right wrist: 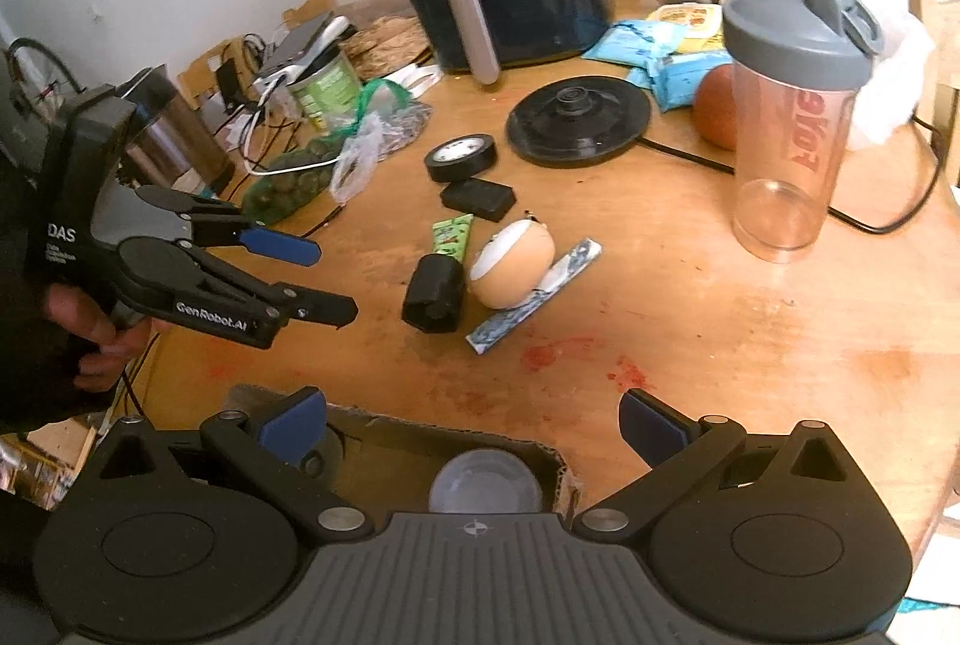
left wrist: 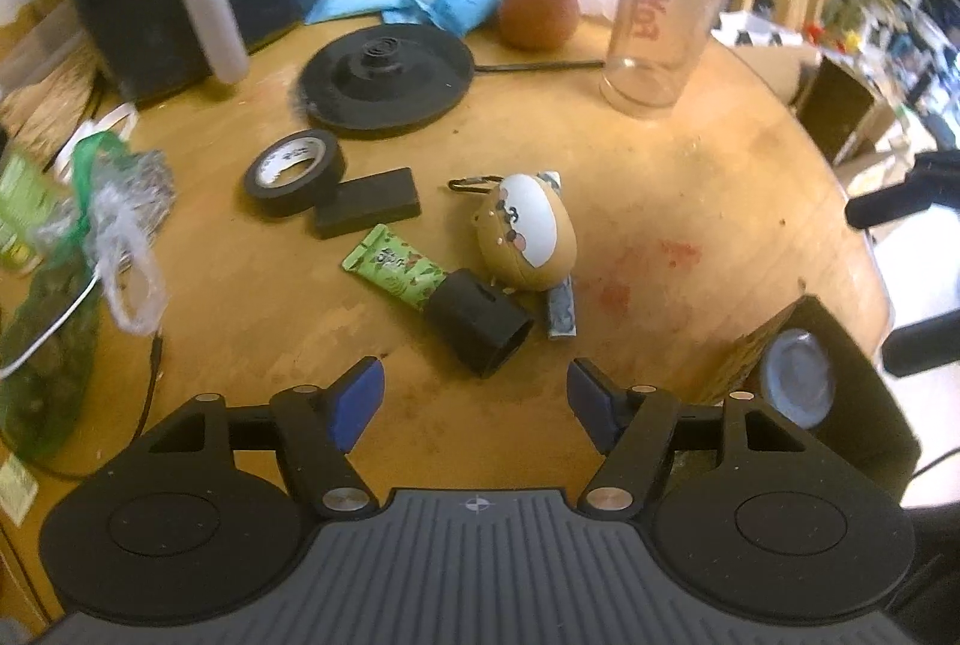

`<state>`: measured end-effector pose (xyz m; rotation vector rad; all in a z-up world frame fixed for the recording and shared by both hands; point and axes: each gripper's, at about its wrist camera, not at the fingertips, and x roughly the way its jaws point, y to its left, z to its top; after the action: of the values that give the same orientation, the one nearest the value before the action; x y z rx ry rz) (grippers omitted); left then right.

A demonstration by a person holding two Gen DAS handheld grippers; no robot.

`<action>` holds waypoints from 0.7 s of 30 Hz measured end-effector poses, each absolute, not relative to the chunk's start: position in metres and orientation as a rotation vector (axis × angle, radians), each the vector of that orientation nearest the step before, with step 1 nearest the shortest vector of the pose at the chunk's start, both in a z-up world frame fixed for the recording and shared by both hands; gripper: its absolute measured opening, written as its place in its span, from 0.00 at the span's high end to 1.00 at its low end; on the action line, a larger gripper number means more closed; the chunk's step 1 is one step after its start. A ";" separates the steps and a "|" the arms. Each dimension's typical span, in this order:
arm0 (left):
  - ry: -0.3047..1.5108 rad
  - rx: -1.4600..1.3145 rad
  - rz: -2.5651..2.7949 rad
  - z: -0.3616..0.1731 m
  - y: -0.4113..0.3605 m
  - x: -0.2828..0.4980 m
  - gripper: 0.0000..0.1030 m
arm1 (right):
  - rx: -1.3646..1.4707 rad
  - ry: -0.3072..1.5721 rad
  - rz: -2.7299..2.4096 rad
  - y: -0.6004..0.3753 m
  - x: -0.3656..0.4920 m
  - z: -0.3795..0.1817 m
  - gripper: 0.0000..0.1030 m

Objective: Organize objects
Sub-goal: 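Reach the left gripper to the black cylindrical holder and close on it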

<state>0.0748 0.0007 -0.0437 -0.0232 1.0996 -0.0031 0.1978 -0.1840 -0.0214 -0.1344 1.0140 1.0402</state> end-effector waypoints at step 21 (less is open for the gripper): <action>1.136 0.137 -0.183 -0.086 -0.002 0.129 0.35 | -0.072 1.054 0.869 -0.213 0.190 -0.027 0.00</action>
<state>0.1290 -0.0016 -0.0860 0.1370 1.1355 -0.1828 0.1896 -0.2127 -0.0268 -0.0724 1.0538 0.8690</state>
